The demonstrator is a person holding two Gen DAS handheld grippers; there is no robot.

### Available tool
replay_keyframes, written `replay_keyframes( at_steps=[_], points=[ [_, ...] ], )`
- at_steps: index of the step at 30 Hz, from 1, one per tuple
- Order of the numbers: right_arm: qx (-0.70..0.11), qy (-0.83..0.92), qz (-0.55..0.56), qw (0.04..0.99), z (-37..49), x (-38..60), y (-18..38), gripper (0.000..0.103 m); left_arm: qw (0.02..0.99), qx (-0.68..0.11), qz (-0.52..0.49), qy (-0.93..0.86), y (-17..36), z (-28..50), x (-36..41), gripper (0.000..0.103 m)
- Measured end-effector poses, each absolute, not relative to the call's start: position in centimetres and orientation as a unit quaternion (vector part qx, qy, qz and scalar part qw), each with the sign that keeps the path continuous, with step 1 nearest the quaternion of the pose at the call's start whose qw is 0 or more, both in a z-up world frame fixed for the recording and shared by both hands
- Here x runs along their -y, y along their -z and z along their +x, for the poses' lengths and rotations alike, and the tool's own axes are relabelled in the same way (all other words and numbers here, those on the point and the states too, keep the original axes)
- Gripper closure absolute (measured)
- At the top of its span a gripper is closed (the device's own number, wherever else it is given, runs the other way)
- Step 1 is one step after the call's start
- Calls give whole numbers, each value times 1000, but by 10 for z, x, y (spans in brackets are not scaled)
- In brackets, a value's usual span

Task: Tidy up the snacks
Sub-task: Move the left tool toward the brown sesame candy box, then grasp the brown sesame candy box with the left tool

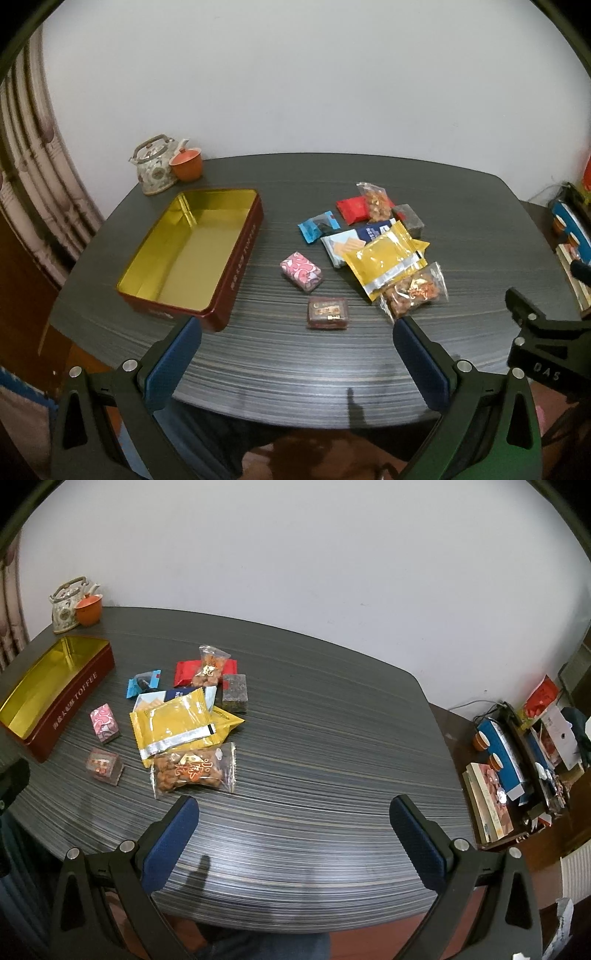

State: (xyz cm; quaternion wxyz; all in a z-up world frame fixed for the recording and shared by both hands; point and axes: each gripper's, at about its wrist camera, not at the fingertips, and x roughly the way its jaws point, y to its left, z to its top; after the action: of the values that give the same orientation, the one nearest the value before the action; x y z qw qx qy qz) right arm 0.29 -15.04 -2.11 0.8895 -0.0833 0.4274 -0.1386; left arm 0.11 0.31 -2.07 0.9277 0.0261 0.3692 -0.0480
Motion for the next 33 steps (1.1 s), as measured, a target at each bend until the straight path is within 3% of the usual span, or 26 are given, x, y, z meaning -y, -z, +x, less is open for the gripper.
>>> replay_keyframes(
  at_steps=[17,20,27,29,31,33],
  points=[
    [-444,155,-91,878,15,164,39,1,886,-456,36,75,95,61,1,5],
    [-452,154,-91,874,20,167,45,1,873,-476,60,86,116,75,12,19],
    [-466,147,-91,868,24,166,54,1,868,-485,49,94,147,95,22,25],
    [-463,145,-86,870,24,167,54,1,869,-481,37,108,151,101,23,46],
    [-469,142,-84,868,26,167,57,1,869,-481,31,111,149,103,22,58],
    [-477,139,-84,864,27,167,60,1,867,-483,22,117,143,100,18,58]
  ],
)
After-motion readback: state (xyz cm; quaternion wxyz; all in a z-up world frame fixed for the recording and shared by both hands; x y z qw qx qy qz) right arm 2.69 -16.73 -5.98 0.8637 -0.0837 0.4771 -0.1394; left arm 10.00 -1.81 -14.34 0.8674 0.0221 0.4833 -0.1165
